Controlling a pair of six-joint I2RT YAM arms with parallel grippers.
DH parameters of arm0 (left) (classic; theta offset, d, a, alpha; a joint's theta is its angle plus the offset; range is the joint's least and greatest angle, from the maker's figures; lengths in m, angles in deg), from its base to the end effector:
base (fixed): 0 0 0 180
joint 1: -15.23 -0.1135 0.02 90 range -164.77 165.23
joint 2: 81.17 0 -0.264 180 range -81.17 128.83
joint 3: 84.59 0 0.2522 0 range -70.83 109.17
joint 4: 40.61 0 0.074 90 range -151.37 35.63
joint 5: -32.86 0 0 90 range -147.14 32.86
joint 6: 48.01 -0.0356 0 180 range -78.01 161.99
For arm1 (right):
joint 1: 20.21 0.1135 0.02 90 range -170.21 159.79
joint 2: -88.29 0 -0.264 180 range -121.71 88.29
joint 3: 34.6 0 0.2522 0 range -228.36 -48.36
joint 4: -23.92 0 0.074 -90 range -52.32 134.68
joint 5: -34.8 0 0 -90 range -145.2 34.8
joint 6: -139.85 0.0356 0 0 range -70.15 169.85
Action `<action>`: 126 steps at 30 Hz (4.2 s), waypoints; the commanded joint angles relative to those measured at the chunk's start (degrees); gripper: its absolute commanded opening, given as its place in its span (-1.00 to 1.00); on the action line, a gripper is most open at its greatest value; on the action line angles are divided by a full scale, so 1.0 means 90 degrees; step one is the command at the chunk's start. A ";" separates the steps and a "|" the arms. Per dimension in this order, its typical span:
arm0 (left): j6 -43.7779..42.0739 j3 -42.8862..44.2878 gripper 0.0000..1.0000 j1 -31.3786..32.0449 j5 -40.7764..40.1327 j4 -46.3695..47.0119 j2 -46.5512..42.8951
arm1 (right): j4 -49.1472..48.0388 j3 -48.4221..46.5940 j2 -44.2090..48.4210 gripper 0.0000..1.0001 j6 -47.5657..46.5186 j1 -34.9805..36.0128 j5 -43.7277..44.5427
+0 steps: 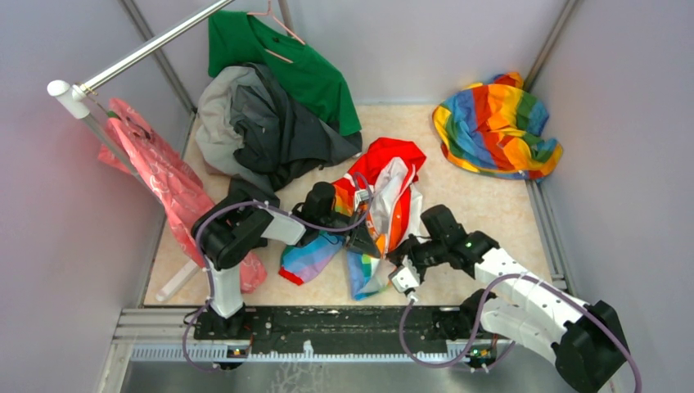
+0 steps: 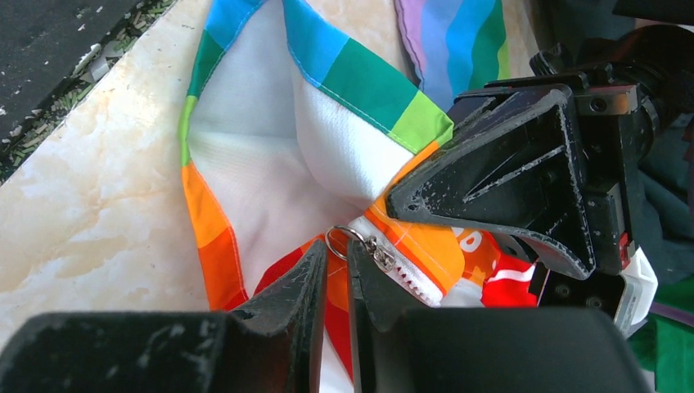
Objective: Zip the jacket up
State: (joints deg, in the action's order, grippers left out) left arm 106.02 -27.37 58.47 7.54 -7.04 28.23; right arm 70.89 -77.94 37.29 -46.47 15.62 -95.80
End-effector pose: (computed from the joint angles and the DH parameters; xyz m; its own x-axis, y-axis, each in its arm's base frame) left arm 0.2307 -0.2611 0.1348 -0.9263 0.3432 -0.1557 0.1926 0.0760 -0.9783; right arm 0.1180 0.1138 0.2027 0.8181 -0.3401 -0.4637 -0.5746 -0.5179 -0.6338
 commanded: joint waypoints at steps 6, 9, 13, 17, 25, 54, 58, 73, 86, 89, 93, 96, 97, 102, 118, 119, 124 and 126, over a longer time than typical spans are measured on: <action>0.0551 0.0037 -1.00 -0.0018 0.0104 0.1064 0.0174 | -0.0055 -0.0368 0.0159 -0.72 0.1140 0.0081 -0.0349; 0.0454 -0.0029 -1.00 -0.0029 -0.0048 0.1098 0.0109 | 0.0046 -0.0614 0.0229 -0.68 0.2021 0.0026 -0.0470; 0.0439 -0.0143 -1.00 -0.0049 -0.0314 0.1278 0.0071 | 0.0316 -0.0806 0.0281 -0.54 0.2666 -0.0165 -0.0726; 0.0572 -0.0245 -1.00 -0.0054 -0.0536 0.1639 0.0110 | 0.0265 -0.0788 0.0308 -0.47 0.3208 -0.0197 -0.0542; 0.0682 -0.0255 -1.00 -0.0068 -0.0853 0.1870 0.0095 | 0.0158 -0.0649 0.0400 -0.33 0.3630 -0.0308 -0.0070; 0.1555 -0.0354 -1.00 -0.0039 -0.1500 0.2774 0.0181 | -0.1024 -0.0283 0.0205 -0.03 0.4575 -0.0225 0.0847; 0.1502 -0.0273 -1.00 0.0006 -0.1519 0.2663 0.0206 | -0.1251 -0.0268 0.0133 -0.03 0.4794 -0.0165 0.0989; 0.1104 -0.0227 -1.00 0.0051 -0.1470 0.2162 0.0200 | -0.1322 -0.0305 0.0139 -0.21 0.4995 -0.0153 0.1097; 0.0242 -0.0406 -1.00 -0.0195 -0.1183 0.1324 -0.0047 | -0.0833 -0.0392 0.0168 -0.09 0.4696 -0.0269 0.0711; 0.0222 -0.0393 -1.00 -0.0196 -0.1078 0.1336 -0.0050 | -0.0777 -0.0427 0.0081 -0.12 0.4696 -0.0307 0.0660; 0.0213 -0.0349 -1.00 -0.0194 -0.0932 0.1360 -0.0038 | -0.0808 -0.0422 0.0022 -0.14 0.4710 -0.0339 0.0718; 0.0266 -0.0349 -1.00 -0.0187 -0.0842 0.1440 -0.0035 | -0.0970 -0.0336 0.0008 -0.14 0.4708 -0.0339 0.0836; 0.0291 -0.0349 -1.00 -0.0183 -0.0819 0.1478 -0.0032 | -0.1029 -0.0315 -0.0001 -0.14 0.4701 -0.0339 0.0868; 0.0532 -0.0345 -1.00 -0.0176 -0.0696 0.1805 0.0010 | -0.1166 -0.0244 -0.0084 -0.16 0.4628 -0.0306 0.0936; 0.0973 -0.0380 -1.00 -0.0166 -0.0605 0.2491 0.0221 | -0.1343 -0.0204 -0.0040 -0.36 0.4777 -0.0189 0.1057; 0.0906 -0.0385 -1.00 -0.0166 -0.0599 0.2405 0.0217 | -0.1328 -0.0216 -0.0026 -0.38 0.4800 -0.0192 0.1064; 0.0511 -0.0365 -1.00 -0.0185 -0.0604 0.1902 0.0172 | -0.1192 -0.0290 -0.0006 -0.43 0.4845 -0.0206 0.0877; 0.0316 -0.0338 -1.00 -0.0186 -0.0622 0.1642 0.0124 | -0.1145 -0.0319 -0.0016 -0.43 0.4878 -0.0223 0.0714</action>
State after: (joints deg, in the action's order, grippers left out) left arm 113.45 -30.58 56.96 0.99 11.36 29.63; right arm 61.25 -79.43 36.15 -3.61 13.52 -86.55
